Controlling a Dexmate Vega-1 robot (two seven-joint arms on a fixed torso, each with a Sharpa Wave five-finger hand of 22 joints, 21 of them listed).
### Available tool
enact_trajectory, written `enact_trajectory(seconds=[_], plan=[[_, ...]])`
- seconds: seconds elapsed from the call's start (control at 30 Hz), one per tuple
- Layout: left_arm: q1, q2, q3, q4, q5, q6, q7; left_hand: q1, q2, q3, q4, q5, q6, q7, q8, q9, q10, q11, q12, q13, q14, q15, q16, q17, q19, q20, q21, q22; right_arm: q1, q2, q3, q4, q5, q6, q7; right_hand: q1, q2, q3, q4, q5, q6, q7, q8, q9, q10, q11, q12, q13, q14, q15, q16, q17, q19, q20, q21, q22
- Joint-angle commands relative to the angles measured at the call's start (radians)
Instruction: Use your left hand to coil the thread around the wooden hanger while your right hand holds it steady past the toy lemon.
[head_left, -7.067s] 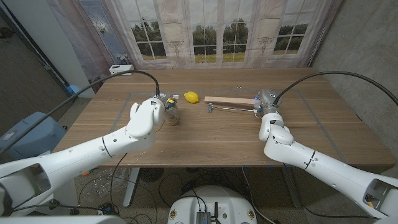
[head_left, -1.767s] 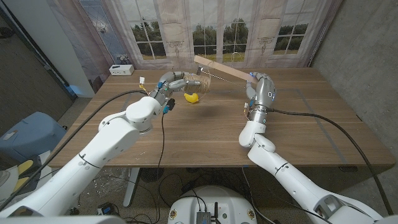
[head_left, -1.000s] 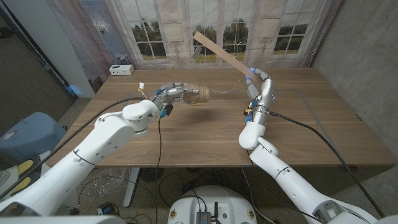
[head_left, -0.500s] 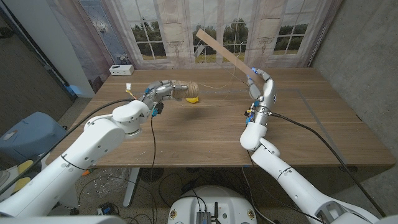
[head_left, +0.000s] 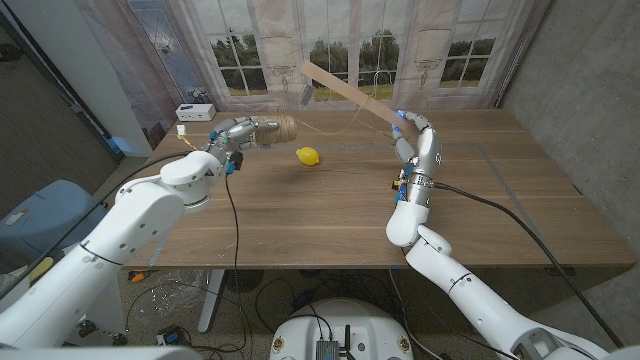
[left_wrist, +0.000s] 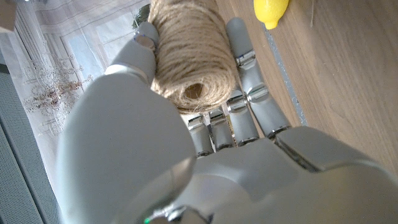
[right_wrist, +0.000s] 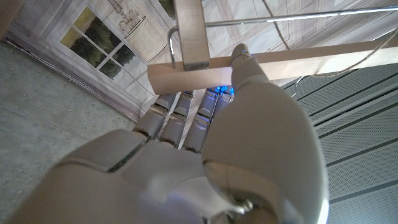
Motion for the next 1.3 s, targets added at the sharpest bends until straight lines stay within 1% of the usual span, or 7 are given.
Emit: enact_trajectory(seconds=[0.03,0.4,0.53,0.67,1.03,1.17,1.3], plan=[[-0.061,0.027,-0.037,0.046,-0.043,0.02,-0.008,0.248,0.26,0.032,0.023,0.009,0.065,0.059,0.003,0.078,0.046,-0.036,0.057,0.138,0.207,-0.26,-0.003,0.006,0.02,-0.065,0.004,0.0,-0.023,-0.003,0.004,-0.026,-0.105,-0.054,0.0,0.037,0.04,-0.001,-0.001,0.004,0.117,-0.058,0.01,0.036,0.008,-0.006,0.005,0.004,0.008,-0.176,0.0,0.003,0.005,-0.003,0.009,0.003],[-0.092,0.05,-0.082,0.061,-0.097,0.049,-0.002,0.247,0.26,0.034,0.022,0.01,0.066,0.059,0.003,0.08,0.049,-0.036,0.057,0.137,0.206,-0.26,-0.007,0.008,0.02,-0.065,0.005,0.0,-0.038,0.026,0.021,-0.014,-0.262,-0.113,0.0,0.04,0.039,-0.004,-0.002,0.005,0.12,-0.059,0.012,0.035,0.01,-0.016,0.004,0.002,0.009,-0.179,-0.001,0.005,0.006,-0.007,0.012,0.003],[-0.127,0.076,-0.083,0.077,-0.119,0.074,-0.031,0.246,0.26,0.034,0.023,0.01,0.066,0.058,0.002,0.081,0.047,-0.034,0.057,0.138,0.206,-0.258,-0.008,0.009,0.02,-0.065,0.006,0.0,-0.037,0.018,0.008,-0.016,-0.29,-0.127,0.0,0.042,0.039,-0.005,-0.003,0.006,0.121,-0.062,0.012,0.035,0.009,-0.018,0.002,0.001,0.01,-0.18,-0.001,0.006,0.007,-0.01,0.013,0.003],[-0.19,0.105,-0.069,0.097,-0.133,0.111,-0.056,0.246,0.26,0.034,0.023,0.011,0.067,0.058,0.002,0.082,0.046,-0.039,0.057,0.139,0.206,-0.259,-0.009,0.01,0.02,-0.065,0.006,0.0,-0.042,0.004,-0.005,-0.022,-0.314,-0.126,0.0,0.043,0.039,-0.006,-0.003,0.006,0.121,-0.062,0.012,0.034,0.009,-0.021,0.002,0.0,0.011,-0.18,-0.001,0.007,0.008,-0.011,0.015,0.003],[-0.349,0.141,0.029,0.143,-0.107,0.138,-0.169,0.245,0.26,0.035,0.023,0.011,0.065,0.056,-0.001,0.081,0.044,-0.038,0.056,0.14,0.208,-0.26,-0.012,0.012,0.019,-0.065,0.007,0.0,-0.017,-0.098,-0.125,-0.059,-0.284,-0.196,0.002,0.048,0.039,-0.009,-0.004,0.007,0.122,-0.064,0.013,0.033,0.008,-0.027,-0.002,-0.004,0.013,-0.181,-0.001,0.009,0.008,-0.015,0.018,0.003],[-0.383,0.146,0.052,0.136,-0.089,0.135,-0.196,0.245,0.26,0.036,0.023,0.011,0.064,0.056,-0.001,0.083,0.044,-0.038,0.054,0.138,0.208,-0.26,-0.013,0.013,0.018,-0.065,0.008,0.0,-0.002,-0.123,-0.164,-0.064,-0.265,-0.22,0.001,0.049,0.039,-0.01,-0.005,0.007,0.123,-0.064,0.013,0.033,0.007,-0.027,-0.003,-0.005,0.014,-0.181,-0.001,0.01,0.008,-0.017,0.019,0.004],[-0.393,0.148,0.061,0.128,-0.079,0.109,-0.237,0.245,0.259,0.036,0.022,0.011,0.065,0.054,-0.001,0.083,0.043,-0.039,0.055,0.139,0.207,-0.26,-0.014,0.013,0.017,-0.065,0.008,0.0,0.009,-0.142,-0.196,-0.071,-0.251,-0.244,0.009,0.051,0.04,-0.011,-0.005,0.008,0.123,-0.064,0.013,0.032,0.008,-0.024,-0.004,-0.007,0.015,-0.182,-0.002,0.011,0.009,-0.017,0.021,0.004]])
